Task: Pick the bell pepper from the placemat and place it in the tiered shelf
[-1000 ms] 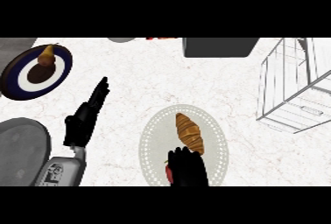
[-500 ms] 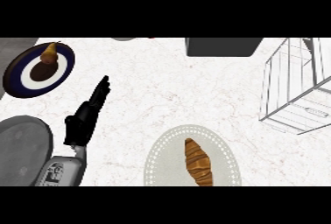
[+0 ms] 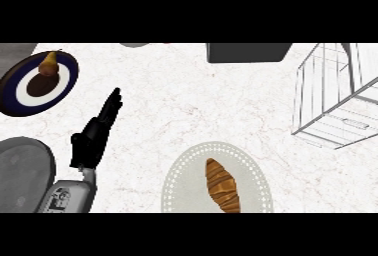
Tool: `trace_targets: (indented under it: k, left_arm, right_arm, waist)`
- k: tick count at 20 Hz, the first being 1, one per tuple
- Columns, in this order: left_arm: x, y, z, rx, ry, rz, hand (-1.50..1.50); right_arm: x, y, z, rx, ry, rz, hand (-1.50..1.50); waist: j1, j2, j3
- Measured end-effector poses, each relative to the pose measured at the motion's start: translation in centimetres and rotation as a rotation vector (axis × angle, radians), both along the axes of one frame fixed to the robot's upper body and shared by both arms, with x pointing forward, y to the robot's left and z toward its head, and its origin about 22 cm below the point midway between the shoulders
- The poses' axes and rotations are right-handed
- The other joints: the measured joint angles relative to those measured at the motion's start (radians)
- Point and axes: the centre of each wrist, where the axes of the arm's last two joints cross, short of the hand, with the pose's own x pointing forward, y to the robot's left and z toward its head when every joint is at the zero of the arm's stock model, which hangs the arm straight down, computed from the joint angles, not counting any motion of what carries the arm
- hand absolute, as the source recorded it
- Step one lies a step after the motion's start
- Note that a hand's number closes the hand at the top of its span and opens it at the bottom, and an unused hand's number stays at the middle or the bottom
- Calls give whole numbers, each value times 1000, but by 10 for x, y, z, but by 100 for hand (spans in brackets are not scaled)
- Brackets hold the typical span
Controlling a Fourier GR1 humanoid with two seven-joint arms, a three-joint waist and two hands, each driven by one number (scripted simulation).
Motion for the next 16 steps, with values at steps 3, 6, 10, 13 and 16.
trace_targets:
  k: [3,6,10,13,16]
  left_arm:
    - [-1,3,-1,-1,5,10,0]
    - [-3,7,-2,1,1,26,0]
    - [-5,10,-4,2,2,31,0]
    - [-5,12,-3,2,-1,36,0]
    - [-7,10,-4,1,1,32,0]
  right_arm:
    - [7,-17,21,58,-35,-9,150]
    - [16,-32,41,112,-80,-31,150]
    - [29,-47,65,190,-128,-76,150]
    - [41,-59,80,240,-168,-119,150]
    - [57,-75,94,271,-211,-166,150]
  waist:
    - [-12,-2,0]
    - [-20,-3,0]
    - [-27,-2,1]
    - [-31,-3,1]
    - [-30,-3,1]
